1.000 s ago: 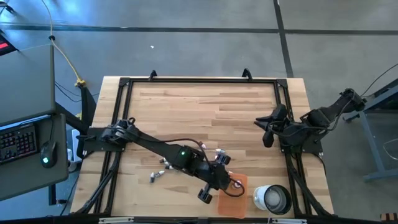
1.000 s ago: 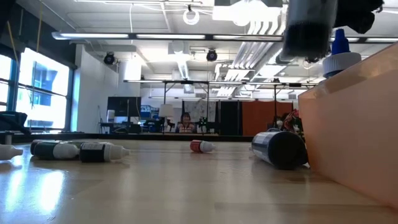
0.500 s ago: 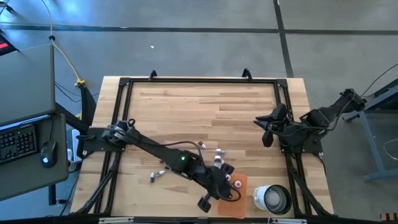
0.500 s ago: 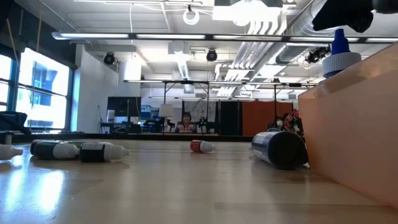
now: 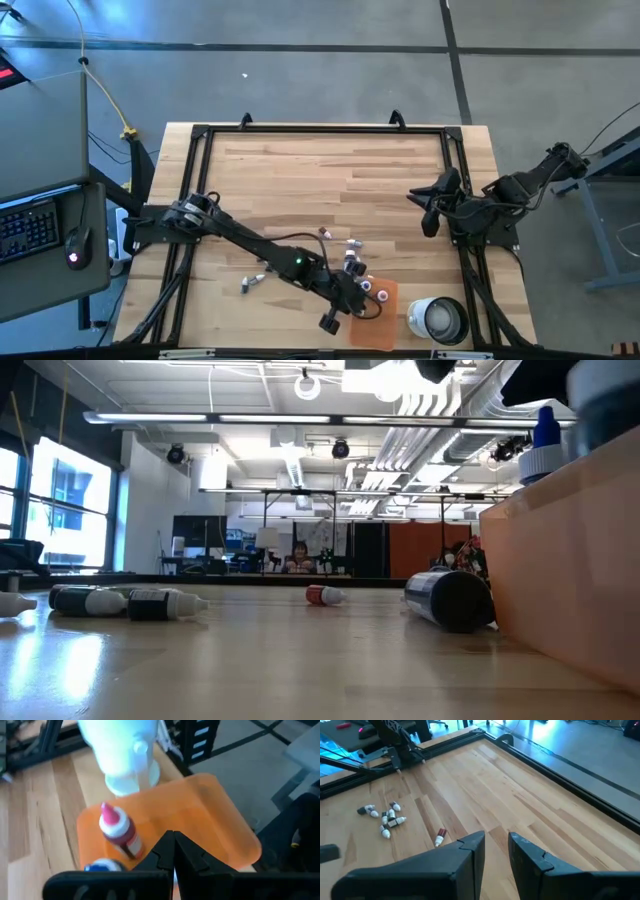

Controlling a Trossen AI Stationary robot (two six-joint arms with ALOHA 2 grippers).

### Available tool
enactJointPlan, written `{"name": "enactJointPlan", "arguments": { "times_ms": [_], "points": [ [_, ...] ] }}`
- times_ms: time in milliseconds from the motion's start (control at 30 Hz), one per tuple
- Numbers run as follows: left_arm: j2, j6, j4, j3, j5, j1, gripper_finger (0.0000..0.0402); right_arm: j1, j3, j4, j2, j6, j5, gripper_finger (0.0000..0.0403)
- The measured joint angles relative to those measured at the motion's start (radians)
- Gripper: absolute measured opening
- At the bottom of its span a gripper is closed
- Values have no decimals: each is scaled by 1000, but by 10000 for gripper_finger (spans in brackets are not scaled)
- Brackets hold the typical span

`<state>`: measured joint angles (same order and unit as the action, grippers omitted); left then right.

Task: Pick & Place food coloring
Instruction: Put the large purple food coloring bottle into the orange bin

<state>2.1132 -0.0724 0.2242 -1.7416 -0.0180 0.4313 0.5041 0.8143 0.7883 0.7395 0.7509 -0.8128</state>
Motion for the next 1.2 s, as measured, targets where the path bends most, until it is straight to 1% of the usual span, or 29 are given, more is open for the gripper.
{"name": "enactJointPlan", "arguments": {
  "times_ms": [100,267,333,400,433,500,633,700,767,800,833,933,1067,1100,1200],
  "points": [
    [1,3,7,14,-27,0,3,0,0,-3,0,6,0,78],
    [1,-20,14,12,-114,0,1,0,0,-4,2,35,0,78],
    [1,-33,48,-10,-164,1,8,0,0,-9,8,35,0,78],
    [1,-33,121,-57,-200,1,18,0,0,-13,15,35,4,78],
    [1,-35,180,-87,-209,1,23,0,0,-20,20,35,6,78],
    [1,-48,372,-166,-225,1,31,0,0,-36,29,35,16,78],
    [1,58,764,-368,-223,1,36,0,0,-81,46,34,57,78],
    [1,77,944,-477,-224,3,36,0,0,-95,49,32,69,78],
    [1,90,1100,-585,-238,9,36,0,0,-114,51,19,68,78],
    [-1,108,1158,-619,-249,10,36,0,1,-120,51,5,63,78],
    [-33,130,1172,-606,-261,14,36,0,1,-126,51,-10,62,78],
    [-162,212,1202,-494,-283,15,36,0,1,-147,51,-35,58,78],
    [-324,319,1216,-328,-426,43,36,0,1,-187,54,-37,49,78],
    [-360,343,1207,-278,-455,52,36,0,1,-200,56,-38,39,78],
    [-487,431,1189,-84,-493,89,36,0,1,-227,69,-37,-3,78]
  ]
}}
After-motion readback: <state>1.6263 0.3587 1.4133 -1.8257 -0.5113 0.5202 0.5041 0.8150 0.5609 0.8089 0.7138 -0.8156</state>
